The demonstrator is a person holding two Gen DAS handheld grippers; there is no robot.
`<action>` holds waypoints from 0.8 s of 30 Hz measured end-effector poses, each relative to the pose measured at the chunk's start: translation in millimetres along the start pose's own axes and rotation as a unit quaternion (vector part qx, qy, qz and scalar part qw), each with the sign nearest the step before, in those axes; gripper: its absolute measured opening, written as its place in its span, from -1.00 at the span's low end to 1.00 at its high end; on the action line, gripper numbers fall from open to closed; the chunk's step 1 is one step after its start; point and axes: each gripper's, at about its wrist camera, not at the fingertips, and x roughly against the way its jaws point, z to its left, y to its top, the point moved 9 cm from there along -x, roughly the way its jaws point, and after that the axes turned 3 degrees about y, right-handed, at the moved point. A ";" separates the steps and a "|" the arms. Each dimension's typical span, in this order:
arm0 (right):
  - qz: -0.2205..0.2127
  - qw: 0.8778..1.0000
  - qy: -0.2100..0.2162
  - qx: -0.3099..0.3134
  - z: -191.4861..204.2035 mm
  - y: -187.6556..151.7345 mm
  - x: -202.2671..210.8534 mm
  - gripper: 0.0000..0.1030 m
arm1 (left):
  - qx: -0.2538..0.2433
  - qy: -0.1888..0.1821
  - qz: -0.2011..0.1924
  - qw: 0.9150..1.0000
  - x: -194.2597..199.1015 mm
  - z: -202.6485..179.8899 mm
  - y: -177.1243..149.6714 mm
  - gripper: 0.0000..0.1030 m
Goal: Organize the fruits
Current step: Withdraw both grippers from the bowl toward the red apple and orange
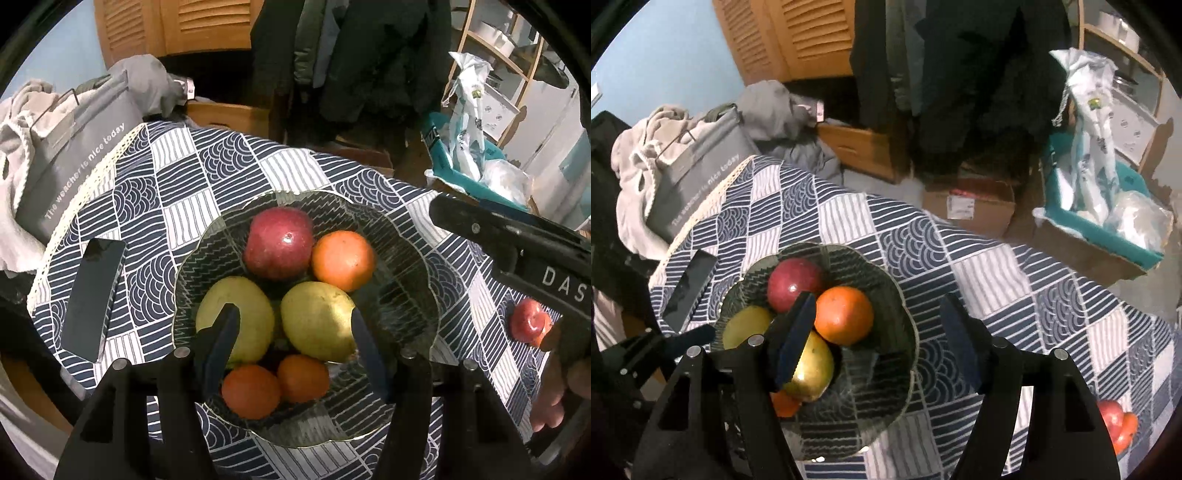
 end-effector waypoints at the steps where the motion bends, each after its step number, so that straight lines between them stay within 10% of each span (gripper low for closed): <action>1: -0.002 1.000 -0.004 0.001 -1.9 -0.6 2.5 0.37 | -0.001 -0.001 -0.002 1.000 2.3 -1.3 0.7 0.24; 24: -0.045 0.993 -0.109 -0.021 -69.9 -28.1 90.2 0.37 | -0.057 -0.014 -0.047 0.997 47.8 -60.8 11.3 0.35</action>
